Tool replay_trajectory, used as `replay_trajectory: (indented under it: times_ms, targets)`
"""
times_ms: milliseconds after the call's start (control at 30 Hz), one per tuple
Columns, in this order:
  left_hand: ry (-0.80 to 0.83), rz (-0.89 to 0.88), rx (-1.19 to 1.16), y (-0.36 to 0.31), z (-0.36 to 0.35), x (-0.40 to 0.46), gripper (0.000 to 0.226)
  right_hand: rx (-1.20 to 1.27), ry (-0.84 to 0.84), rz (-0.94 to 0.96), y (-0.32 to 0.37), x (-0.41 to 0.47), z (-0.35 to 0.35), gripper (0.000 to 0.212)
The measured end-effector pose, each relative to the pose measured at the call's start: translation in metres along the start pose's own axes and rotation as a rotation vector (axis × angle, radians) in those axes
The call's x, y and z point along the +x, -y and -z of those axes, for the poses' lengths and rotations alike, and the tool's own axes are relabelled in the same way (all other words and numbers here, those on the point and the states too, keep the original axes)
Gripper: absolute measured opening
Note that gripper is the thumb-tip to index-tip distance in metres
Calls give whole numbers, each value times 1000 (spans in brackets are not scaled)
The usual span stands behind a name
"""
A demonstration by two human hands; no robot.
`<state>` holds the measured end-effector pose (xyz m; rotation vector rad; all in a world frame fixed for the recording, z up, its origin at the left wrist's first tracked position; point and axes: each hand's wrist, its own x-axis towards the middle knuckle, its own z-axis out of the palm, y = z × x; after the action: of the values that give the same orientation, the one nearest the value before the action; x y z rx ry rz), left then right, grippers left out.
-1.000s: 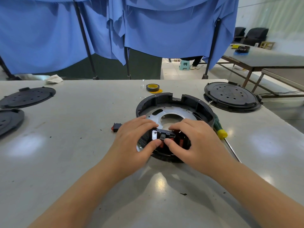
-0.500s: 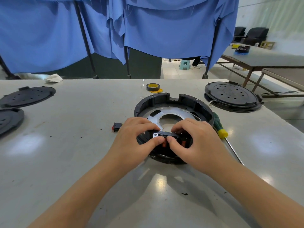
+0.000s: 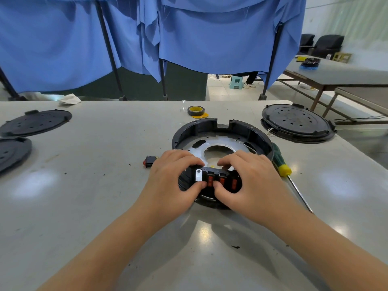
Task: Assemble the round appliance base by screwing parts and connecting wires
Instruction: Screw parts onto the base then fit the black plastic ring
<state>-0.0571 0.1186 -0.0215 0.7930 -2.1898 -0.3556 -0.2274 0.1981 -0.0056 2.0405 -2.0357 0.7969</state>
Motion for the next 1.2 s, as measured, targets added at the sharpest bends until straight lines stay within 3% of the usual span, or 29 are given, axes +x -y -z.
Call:
replay_trajectory:
  times_ms: [233, 567, 767, 833, 1000, 1067, 1200]
  targets:
    - [-36, -11, -28, 0, 1, 1, 24, 46, -55, -5, -1, 1, -2, 43]
    - [-80, -16, -21, 0, -1, 0, 26, 82, -79, 4, -2, 0, -2, 30]
    - [-225, 196, 76, 30, 12, 6, 40, 87, -45, 24, -3, -1, 0, 31]
    - [-164, 324, 220, 47, 13, 8, 46, 87, -36, 26, -4, -1, 0, 31]
    - [216, 535, 394, 73, 2, 3, 57, 81, -30, 32, -4, -1, 1, 29]
    - [243, 521, 431, 74, -2, 3, 52, 78, -28, 32, -4, -1, 1, 30]
    - [128, 407, 467, 69, 2, 5, 36, 73, -18, 31, -4, -1, 0, 31]
